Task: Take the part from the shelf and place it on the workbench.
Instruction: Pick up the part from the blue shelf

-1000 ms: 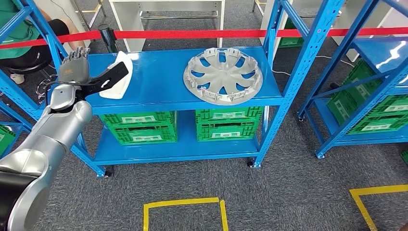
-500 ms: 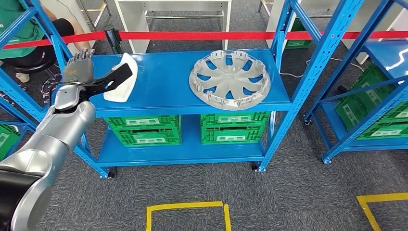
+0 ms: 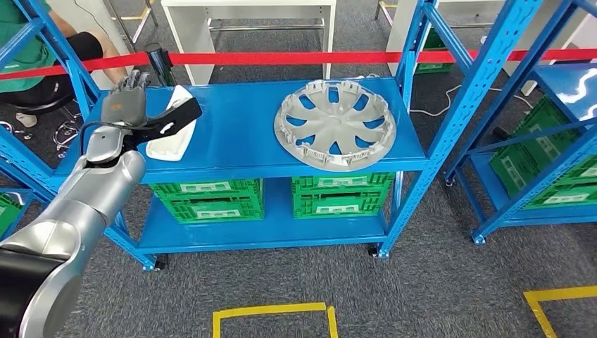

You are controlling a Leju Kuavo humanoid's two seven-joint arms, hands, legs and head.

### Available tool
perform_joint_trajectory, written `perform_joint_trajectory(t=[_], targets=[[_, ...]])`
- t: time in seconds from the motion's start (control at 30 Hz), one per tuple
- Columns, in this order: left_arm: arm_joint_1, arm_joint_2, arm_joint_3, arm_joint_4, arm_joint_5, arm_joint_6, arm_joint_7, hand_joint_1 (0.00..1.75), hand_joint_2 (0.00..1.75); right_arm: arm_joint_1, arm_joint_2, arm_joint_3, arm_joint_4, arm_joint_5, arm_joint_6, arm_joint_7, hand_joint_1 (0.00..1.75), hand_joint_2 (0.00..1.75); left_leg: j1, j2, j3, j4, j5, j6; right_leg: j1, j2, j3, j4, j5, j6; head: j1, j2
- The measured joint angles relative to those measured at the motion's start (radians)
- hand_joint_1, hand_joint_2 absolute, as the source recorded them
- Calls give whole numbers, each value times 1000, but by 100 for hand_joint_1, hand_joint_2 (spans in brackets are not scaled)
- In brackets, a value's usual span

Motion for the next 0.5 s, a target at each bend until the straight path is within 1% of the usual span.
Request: perform_joint_trajectory(t=[0.07,0.1,0.13,0.17,0.2,0.23,0.27,0.3,0.33,0.37,0.4,0.43,0.5], targets=[[0,-5,0,-3,-2,1,-2,0,0,-1,0,0,0,1,0,4,0,0,4,0,9,-5,-4,13,-1,0,0,7,-10,11,1,0],[-2,-7,0,-4,-4,1,-4,0,0,-1,0,0,0,1,1,5,0,0,6,0,15,-9,-6,21,-1,0,-11,34,-23,15,2,0],[-3,-11,0,-5,-6,2,-5,0,0,-1,0,0,0,1,1,6,0,0,7,1,20,-11,-9,27,-2,0,-35,81,-43,18,4,0],[-4,-15,0,-5,-8,2,-5,0,0,-1,0,0,0,1,1,6,0,0,6,1,24,-11,-13,33,-2,0,-72,147,-67,21,6,0],[-3,-19,0,-5,-9,2,-6,0,0,0,0,0,0,1,1,6,0,0,5,0,26,-11,-17,36,-2,0,-116,217,-87,23,7,0],[0,-23,0,-5,-10,2,-6,0,0,1,0,0,0,1,1,6,0,0,5,-1,30,-9,-21,37,-2,0,-153,267,-93,25,7,0],[2,-25,0,-5,-10,2,-7,0,0,1,0,-1,0,1,1,7,0,0,4,-2,34,-7,-27,37,-3,0,-176,284,-80,26,8,0],[3,-27,-1,-5,-11,2,-7,0,0,2,0,-1,0,1,1,7,0,0,5,-3,38,-5,-33,35,-3,-1,-179,261,-48,26,8,0],[4,-29,-1,-5,-11,2,-7,0,0,2,0,-1,0,1,1,7,0,0,5,-4,44,-1,-41,32,-4,-1,-163,203,-3,25,8,0],[4,-30,-1,-5,-11,2,-7,0,0,2,0,-1,0,1,1,6,0,0,5,-4,48,4,-49,28,-5,-2,-138,137,35,24,8,0],[3,-31,-1,-5,-11,2,-7,0,0,1,0,-1,0,1,1,6,0,0,3,-4,51,9,-57,22,-4,-2,-114,78,58,20,9,0],[2,-31,-1,-5,-11,2,-7,0,0,1,0,-1,0,1,0,5,0,0,1,-5,51,13,-63,17,-4,-3,-98,41,67,16,9,0],[1,-32,-1,-5,-11,1,-6,0,0,1,0,-2,0,1,0,3,0,0,-2,-7,52,12,-68,5,0,-2,-89,24,59,4,9,0]])
